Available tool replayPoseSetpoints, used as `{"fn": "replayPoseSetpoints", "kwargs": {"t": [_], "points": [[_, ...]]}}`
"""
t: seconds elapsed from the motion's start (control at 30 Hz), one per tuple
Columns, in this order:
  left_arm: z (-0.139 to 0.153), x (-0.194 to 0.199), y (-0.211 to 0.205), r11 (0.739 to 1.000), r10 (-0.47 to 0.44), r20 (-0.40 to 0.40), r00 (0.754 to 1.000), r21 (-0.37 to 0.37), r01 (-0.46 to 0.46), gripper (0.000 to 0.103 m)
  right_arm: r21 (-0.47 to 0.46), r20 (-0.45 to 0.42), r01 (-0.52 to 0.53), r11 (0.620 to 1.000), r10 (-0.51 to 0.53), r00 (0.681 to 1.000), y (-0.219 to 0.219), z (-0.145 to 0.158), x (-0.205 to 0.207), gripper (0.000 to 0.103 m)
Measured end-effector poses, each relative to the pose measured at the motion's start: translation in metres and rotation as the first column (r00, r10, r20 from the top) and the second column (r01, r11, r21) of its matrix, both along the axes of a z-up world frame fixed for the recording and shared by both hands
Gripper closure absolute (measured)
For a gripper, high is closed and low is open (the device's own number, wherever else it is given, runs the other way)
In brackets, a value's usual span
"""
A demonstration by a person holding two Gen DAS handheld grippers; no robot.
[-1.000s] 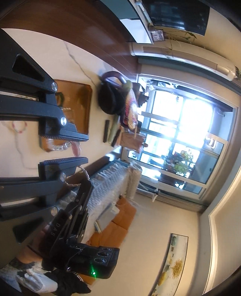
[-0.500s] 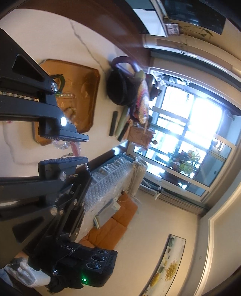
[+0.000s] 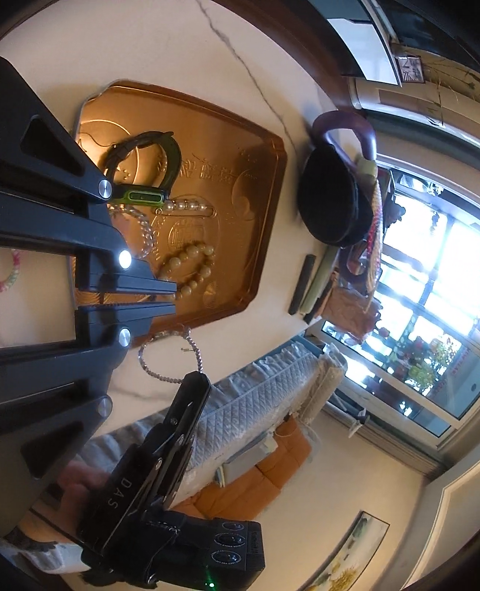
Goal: Organize jewelry
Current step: 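Carry both bracelets into the copper tray and open both tools to release them, then withdraw both open tools from the tray toward the remaining bracelets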
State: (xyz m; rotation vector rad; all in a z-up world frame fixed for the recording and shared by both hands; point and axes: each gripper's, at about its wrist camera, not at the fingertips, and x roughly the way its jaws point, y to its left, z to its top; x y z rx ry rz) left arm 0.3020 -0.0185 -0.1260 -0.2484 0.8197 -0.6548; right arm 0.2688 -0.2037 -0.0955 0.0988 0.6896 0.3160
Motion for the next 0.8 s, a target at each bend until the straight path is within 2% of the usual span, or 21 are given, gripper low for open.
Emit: {"fn": "replayPoseSetpoints", "kwargs": {"t": [0.23,0.3,0.33,0.37,0.4,0.43,0.47,0.53,0.67,0.73,0.8], "points": [[-0.022,0.005,-0.007,0.997,-0.004,-0.074,0.997,0.072,0.01,0.099,-0.033,-0.099,0.007,0.999,-0.01,0.995,-0.001,-0.038,0.015,0.101],[-0.027,0.004,-0.008,0.994,0.005,-0.113,0.994,0.107,0.007,0.094,-0.039,-0.129,0.015,0.999,-0.02,0.991,-0.001,-0.048,0.02,0.1],[-0.028,0.004,-0.008,0.993,0.01,-0.125,0.992,0.115,0.005,0.085,-0.037,-0.141,0.024,0.999,-0.029,0.99,-0.002,-0.051,0.02,0.1],[-0.026,0.003,-0.006,0.992,0.02,-0.132,0.991,0.126,-0.003,0.066,-0.029,-0.155,0.034,0.999,-0.038,0.987,-0.002,-0.053,0.02,0.094],[-0.022,0.0,-0.002,0.989,0.048,-0.124,0.991,0.147,-0.029,0.052,-0.021,-0.158,0.041,0.999,-0.044,0.986,-0.003,-0.053,0.02,0.09],[-0.019,-0.004,0.001,0.989,0.055,-0.109,0.993,0.145,-0.039,0.035,-0.005,-0.151,0.044,0.999,-0.044,0.987,-0.005,-0.05,0.017,0.077],[-0.013,-0.008,0.004,0.988,0.065,-0.084,0.994,0.148,-0.052,0.027,0.012,-0.138,0.048,0.999,-0.045,0.989,-0.006,-0.045,0.013,0.06],[0.003,-0.016,0.012,0.984,0.089,-0.045,0.995,0.159,-0.081,0.026,0.037,-0.104,0.054,0.998,-0.05,0.993,-0.008,-0.032,0.006,0.042],[0.032,-0.031,0.029,0.983,0.12,-0.003,0.993,0.144,-0.118,0.025,0.043,-0.033,0.048,0.998,-0.047,0.998,-0.007,-0.003,-0.012,0.04],[0.045,-0.039,0.037,0.975,0.142,0.009,0.99,0.17,-0.141,0.025,0.049,-0.02,0.033,0.998,-0.032,0.999,-0.005,0.005,-0.02,0.04],[0.06,-0.056,0.045,0.963,0.135,0.042,0.99,0.229,-0.141,0.025,0.04,-0.017,0.018,0.999,-0.017,1.0,-0.002,0.014,-0.032,0.04]]}}
